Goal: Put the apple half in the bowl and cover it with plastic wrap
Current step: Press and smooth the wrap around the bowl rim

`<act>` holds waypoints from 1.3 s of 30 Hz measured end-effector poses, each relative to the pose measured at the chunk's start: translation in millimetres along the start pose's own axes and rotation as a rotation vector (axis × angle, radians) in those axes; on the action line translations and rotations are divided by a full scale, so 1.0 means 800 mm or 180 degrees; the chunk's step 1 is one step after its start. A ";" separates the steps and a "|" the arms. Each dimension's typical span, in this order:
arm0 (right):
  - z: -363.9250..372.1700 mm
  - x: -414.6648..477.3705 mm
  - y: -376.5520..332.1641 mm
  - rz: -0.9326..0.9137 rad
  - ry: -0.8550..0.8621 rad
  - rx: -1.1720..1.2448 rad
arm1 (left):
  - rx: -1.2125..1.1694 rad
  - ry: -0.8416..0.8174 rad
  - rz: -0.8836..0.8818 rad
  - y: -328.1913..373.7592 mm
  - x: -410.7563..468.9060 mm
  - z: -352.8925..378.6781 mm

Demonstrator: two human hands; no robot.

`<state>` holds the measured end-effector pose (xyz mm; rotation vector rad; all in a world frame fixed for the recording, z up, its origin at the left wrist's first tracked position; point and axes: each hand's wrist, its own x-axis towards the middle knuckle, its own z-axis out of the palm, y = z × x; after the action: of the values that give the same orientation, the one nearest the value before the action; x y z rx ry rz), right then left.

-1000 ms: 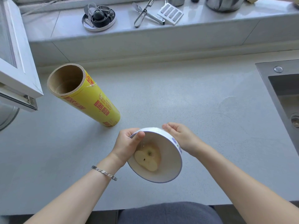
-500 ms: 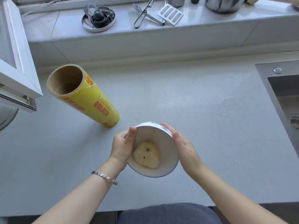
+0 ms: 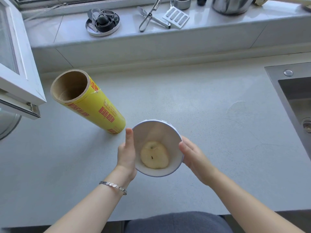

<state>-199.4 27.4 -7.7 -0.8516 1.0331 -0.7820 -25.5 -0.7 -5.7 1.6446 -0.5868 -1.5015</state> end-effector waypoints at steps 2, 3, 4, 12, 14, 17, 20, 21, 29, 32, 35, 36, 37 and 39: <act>-0.005 -0.001 -0.003 -0.0086 0.0137 0.0027 | -0.0151 -0.0123 -0.0223 -0.007 -0.002 0.000; -0.007 -0.001 -0.007 -0.0096 0.0189 0.0013 | -0.0164 -0.0269 -0.0332 -0.010 -0.004 -0.003; -0.009 0.000 -0.011 -0.0084 0.0237 -0.0046 | -0.0084 -0.0423 -0.0396 -0.011 -0.005 -0.006; -0.021 0.008 -0.036 0.0427 0.0094 -0.1170 | 0.1843 -0.1693 0.0209 0.046 0.013 0.014; -0.016 0.009 -0.042 0.0543 0.0007 -0.1420 | 0.2292 -0.2061 0.0089 0.048 0.008 0.025; -0.015 0.008 -0.046 0.0680 0.0089 -0.1521 | 0.2192 -0.2038 0.0085 0.032 0.005 0.020; -0.016 0.004 -0.044 0.0777 0.0252 -0.1566 | 0.1879 -0.1853 0.0374 0.012 -0.001 0.011; -0.017 0.002 -0.044 0.0795 0.0263 -0.1472 | 0.1746 -0.1724 0.0447 0.007 -0.004 0.008; -0.022 -0.009 -0.050 0.1084 0.0117 -0.0925 | 0.1127 -0.1245 0.0579 -0.017 -0.019 -0.012; -0.018 -0.004 -0.052 0.1119 0.0146 -0.1238 | 0.1142 -0.1205 0.0624 -0.020 -0.021 -0.011; -0.019 0.003 -0.060 0.1519 0.0014 -0.1340 | 0.1204 -0.1178 0.0641 -0.021 -0.021 -0.010; -0.019 0.005 -0.062 0.1653 -0.0059 -0.1369 | 0.1214 -0.1180 0.0631 -0.021 -0.022 -0.010; -0.019 0.007 -0.065 0.1747 -0.0119 -0.1411 | 0.1244 -0.1171 0.0622 -0.020 -0.023 -0.009; -0.018 0.009 -0.068 0.1843 -0.0173 -0.1483 | 0.1331 -0.1156 0.0625 -0.019 -0.025 -0.008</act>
<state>-218.6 -7.0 33.5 -0.8901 1.3518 -0.0234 -25.6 25.6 -6.5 1.5596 -1.2966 -1.6144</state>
